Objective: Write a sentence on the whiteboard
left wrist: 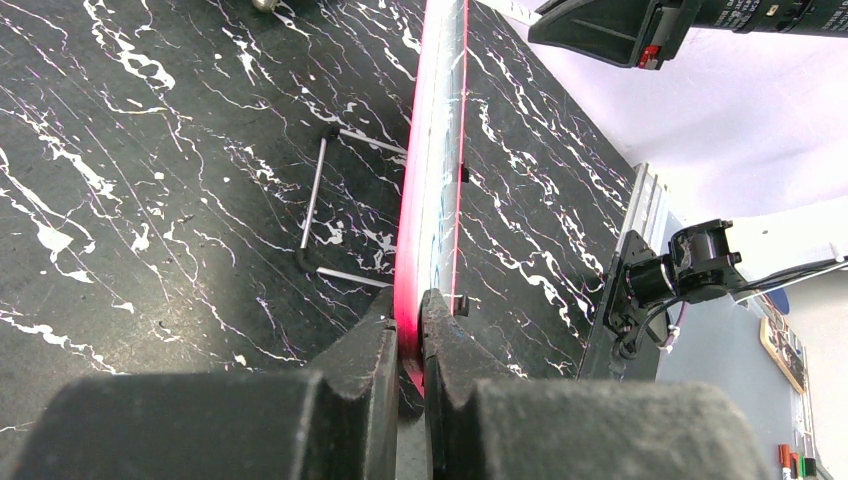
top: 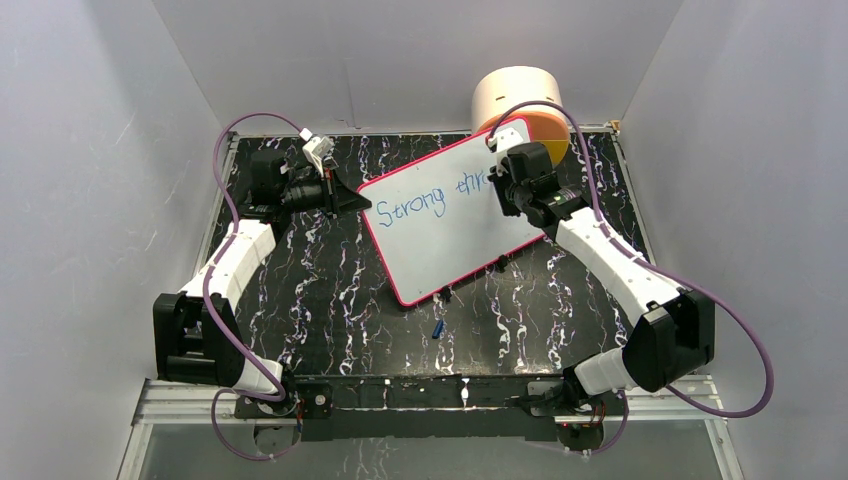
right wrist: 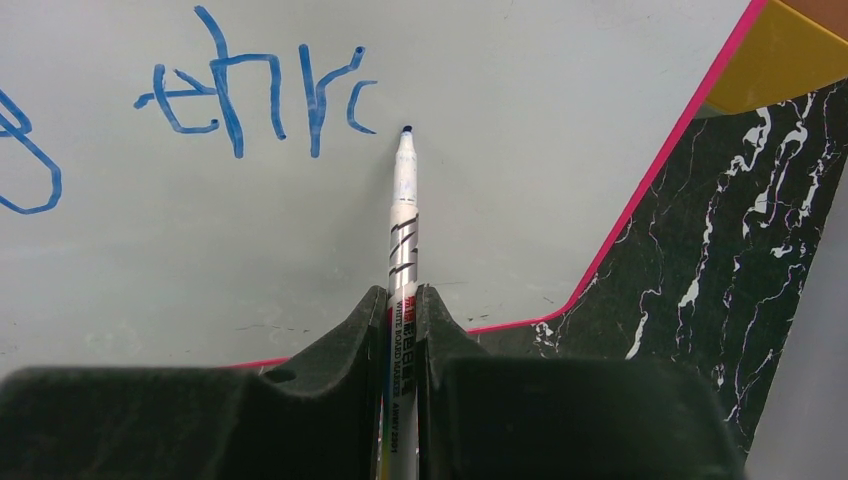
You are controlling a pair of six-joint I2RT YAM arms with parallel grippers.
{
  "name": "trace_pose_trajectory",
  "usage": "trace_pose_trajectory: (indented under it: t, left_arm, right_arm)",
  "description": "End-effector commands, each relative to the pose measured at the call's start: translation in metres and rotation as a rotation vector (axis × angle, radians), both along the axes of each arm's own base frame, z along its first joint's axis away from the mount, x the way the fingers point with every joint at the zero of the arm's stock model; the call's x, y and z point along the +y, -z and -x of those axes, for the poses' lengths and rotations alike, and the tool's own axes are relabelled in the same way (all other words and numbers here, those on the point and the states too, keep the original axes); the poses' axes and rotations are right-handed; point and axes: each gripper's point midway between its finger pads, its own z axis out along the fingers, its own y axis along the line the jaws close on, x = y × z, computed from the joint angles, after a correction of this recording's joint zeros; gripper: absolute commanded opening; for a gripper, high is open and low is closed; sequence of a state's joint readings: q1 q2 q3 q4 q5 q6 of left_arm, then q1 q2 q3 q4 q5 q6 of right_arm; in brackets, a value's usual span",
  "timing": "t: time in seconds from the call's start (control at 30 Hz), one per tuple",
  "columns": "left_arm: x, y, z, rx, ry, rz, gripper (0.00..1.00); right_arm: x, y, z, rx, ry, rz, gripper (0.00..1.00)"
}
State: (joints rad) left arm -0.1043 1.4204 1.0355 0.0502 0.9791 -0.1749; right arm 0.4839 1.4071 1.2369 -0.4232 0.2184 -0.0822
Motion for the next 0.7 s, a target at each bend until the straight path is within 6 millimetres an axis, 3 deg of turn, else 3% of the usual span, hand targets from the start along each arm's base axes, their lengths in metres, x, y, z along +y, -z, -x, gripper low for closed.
trace_pose_trajectory:
  t: [0.0, 0.3, 0.67]
  left_arm:
    - [-0.003, 0.041, 0.01, 0.067, 0.012, -0.096, 0.0]
    - [-0.003, 0.041, 0.01, 0.068, 0.012, -0.096, 0.0]
    - [-0.003, 0.04, 0.01, 0.064, 0.01, -0.096, 0.0]
  right_arm:
    - [0.009, -0.018, -0.005, -0.023, -0.024, -0.049, 0.0]
    - [0.013, -0.016, 0.003, 0.003, -0.048, -0.071, 0.0]
    - [0.023, -0.025, -0.005, -0.021, -0.068, -0.105, 0.0]
